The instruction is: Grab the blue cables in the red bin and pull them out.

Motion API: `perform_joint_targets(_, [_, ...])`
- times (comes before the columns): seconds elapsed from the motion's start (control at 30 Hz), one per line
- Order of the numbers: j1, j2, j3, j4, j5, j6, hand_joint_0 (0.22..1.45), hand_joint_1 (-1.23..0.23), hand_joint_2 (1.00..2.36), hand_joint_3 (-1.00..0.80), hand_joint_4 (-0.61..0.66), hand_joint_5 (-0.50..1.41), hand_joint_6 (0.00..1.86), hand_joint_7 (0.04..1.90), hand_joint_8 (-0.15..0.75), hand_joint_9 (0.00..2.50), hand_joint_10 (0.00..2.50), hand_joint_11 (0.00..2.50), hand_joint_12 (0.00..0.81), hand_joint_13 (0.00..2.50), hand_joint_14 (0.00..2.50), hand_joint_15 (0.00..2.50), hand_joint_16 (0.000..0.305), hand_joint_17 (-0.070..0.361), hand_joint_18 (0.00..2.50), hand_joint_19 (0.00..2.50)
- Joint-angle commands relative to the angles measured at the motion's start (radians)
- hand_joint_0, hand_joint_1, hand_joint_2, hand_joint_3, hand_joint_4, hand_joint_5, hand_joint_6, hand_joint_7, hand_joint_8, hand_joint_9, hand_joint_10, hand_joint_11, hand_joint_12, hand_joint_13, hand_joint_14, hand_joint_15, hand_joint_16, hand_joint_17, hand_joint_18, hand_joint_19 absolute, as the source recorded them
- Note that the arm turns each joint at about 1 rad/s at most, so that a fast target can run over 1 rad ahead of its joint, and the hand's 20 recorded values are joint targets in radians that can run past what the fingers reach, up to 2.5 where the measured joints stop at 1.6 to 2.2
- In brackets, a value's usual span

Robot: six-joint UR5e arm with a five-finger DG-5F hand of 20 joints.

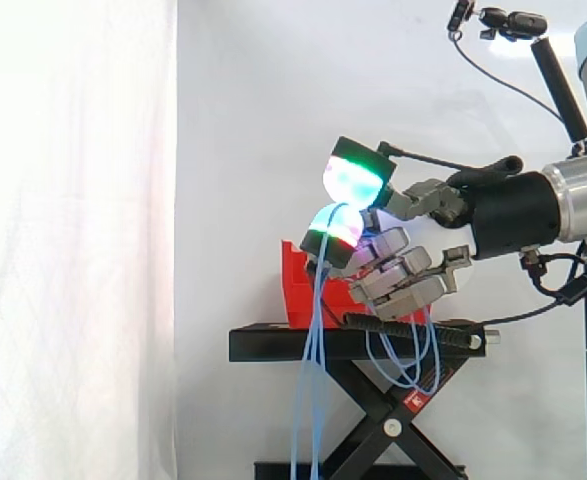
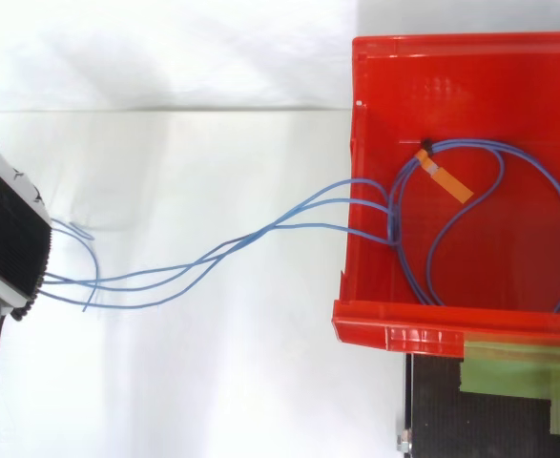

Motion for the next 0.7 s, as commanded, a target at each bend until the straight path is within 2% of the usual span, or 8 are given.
perform_joint_targets(0.0, [0.000,0.000,0.000,0.000,0.000,0.000,1.04,-1.05,1.01,-0.42,-0.29,0.47,1.54,0.40,0.215,0.62,2.50,1.03,0.286,0.87,2.50,1.14,0.033,0.075,1.45,1.94])
perform_joint_targets(0.67, [0.000,0.000,0.000,0.000,0.000,0.000,1.04,-1.05,1.01,-0.40,-0.28,0.49,1.50,0.43,0.217,0.65,2.50,1.08,0.287,0.87,2.50,1.18,0.034,0.077,1.46,1.94])
